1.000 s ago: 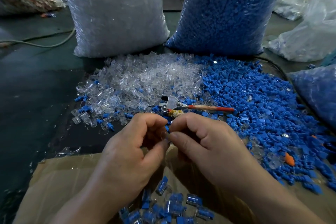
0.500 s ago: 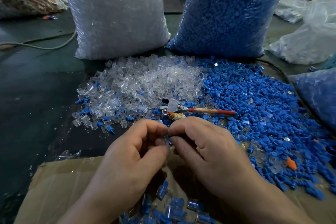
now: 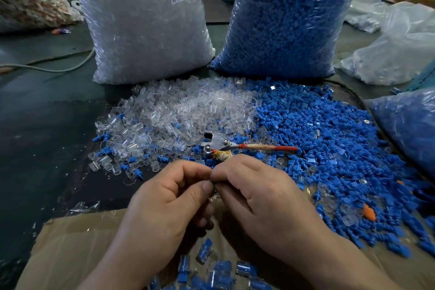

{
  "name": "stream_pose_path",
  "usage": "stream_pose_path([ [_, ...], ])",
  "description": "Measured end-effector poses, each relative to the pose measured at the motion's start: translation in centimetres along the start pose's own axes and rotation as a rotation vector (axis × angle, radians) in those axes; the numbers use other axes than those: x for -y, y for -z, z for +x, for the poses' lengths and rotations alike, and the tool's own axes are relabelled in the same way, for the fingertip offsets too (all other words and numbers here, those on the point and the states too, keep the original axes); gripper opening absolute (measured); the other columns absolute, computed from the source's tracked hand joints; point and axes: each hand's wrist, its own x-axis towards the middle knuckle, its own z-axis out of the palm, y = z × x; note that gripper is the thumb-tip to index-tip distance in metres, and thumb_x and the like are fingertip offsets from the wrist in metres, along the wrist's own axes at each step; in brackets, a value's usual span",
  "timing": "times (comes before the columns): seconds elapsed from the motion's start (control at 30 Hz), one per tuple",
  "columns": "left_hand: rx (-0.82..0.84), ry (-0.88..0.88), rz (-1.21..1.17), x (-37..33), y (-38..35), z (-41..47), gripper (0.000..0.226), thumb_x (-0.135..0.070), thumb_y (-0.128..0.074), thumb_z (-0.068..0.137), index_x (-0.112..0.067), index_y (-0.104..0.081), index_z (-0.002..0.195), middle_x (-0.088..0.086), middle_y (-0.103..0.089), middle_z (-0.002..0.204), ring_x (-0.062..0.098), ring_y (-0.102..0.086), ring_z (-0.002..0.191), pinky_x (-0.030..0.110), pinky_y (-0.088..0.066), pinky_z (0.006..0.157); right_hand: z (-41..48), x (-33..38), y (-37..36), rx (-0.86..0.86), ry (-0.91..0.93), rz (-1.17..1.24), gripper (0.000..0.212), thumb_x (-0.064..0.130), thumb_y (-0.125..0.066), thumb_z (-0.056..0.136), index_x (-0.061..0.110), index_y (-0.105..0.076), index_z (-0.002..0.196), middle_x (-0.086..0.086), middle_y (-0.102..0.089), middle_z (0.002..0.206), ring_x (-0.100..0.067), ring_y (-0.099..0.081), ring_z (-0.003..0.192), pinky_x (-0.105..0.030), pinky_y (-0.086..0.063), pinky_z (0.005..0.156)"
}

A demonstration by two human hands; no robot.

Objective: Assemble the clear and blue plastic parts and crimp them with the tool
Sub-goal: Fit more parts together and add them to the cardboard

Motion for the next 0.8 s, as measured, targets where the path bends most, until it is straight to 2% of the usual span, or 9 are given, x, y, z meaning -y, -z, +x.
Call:
stream_pose_path([
  [0.07,0.004,0.000,0.015,0.21,0.17,0.10,0.016,-0.020,-0.069,0.084,-0.033,-0.076,0.090,0.012,-0.070,0.064,0.023,-0.066,0.056,0.024,-0.053,0.054,0.02,0.02,0.05,0.009,0.004,0.000,0.014,0.029,-0.052,0.096,0.025,-0.063,0.104,0.011,-0.058,0.098,-0.012,-0.060,0.086,-0.039,-0.051,0.071],
  [0.17,0.008,-0.005,0.062,0.54,0.43,0.22,0.028,-0.007,-0.068,0.089,-0.033,-0.076,0.091,0.012,-0.071,0.066,0.024,-0.068,0.057,0.023,-0.054,0.055,0.12,-0.02,0.02,0.020,0.010,-0.011,0.016,0.033,-0.049,0.096,0.025,-0.062,0.103,0.012,-0.057,0.097,-0.011,-0.059,0.085,-0.039,-0.051,0.071],
  [0.27,0.004,-0.003,0.057,0.36,0.51,0.19,0.029,-0.005,-0.070,0.087,-0.033,-0.076,0.089,0.010,-0.071,0.066,0.022,-0.068,0.058,0.021,-0.053,0.054,0.11,0.08,-0.05,0.037,0.004,-0.013,0.022,0.038,-0.042,0.096,0.028,-0.060,0.104,0.015,-0.055,0.099,-0.009,-0.057,0.087,-0.038,-0.051,0.072],
  [0.37,-0.012,-0.009,0.052,0.37,0.50,0.26,0.027,-0.005,-0.074,0.084,-0.032,-0.076,0.088,0.008,-0.072,0.067,0.018,-0.068,0.057,0.021,-0.052,0.053,0.06,0.16,-0.22,0.046,0.011,0.000,0.016,0.031,-0.047,0.097,0.027,-0.060,0.106,0.014,-0.056,0.099,-0.010,-0.057,0.088,-0.040,-0.051,0.071],
  [0.53,-0.034,-0.012,0.115,0.72,0.73,0.20,0.023,-0.011,-0.074,0.085,-0.034,-0.075,0.090,0.006,-0.073,0.070,0.022,-0.070,0.061,0.024,-0.054,0.056,0.12,0.10,-0.25,0.032,0.033,-0.005,0.016,0.022,-0.054,0.095,0.021,-0.065,0.106,0.009,-0.060,0.100,-0.013,-0.060,0.088,-0.039,-0.052,0.071],
  [0.63,-0.059,-0.023,0.164,0.66,0.74,0.16,0.028,-0.009,-0.074,0.086,-0.036,-0.074,0.088,0.003,-0.072,0.069,0.018,-0.068,0.059,0.026,-0.053,0.057,0.02,0.16,-0.27,0.049,0.032,-0.006,0.018,0.025,-0.053,0.095,0.022,-0.065,0.108,0.008,-0.061,0.102,-0.013,-0.060,0.091,-0.039,-0.052,0.073],
  [0.8,-0.095,-0.026,0.164,0.24,0.37,0.41,0.028,-0.008,-0.075,0.083,-0.036,-0.073,0.084,0.001,-0.071,0.065,0.010,-0.063,0.052,0.018,-0.050,0.049,0.11,-0.37,-0.18,-0.002,0.054,-0.071,0.024,0.031,-0.048,0.094,0.025,-0.065,0.109,0.010,-0.060,0.107,-0.014,-0.057,0.101,-0.037,-0.052,0.079],
])
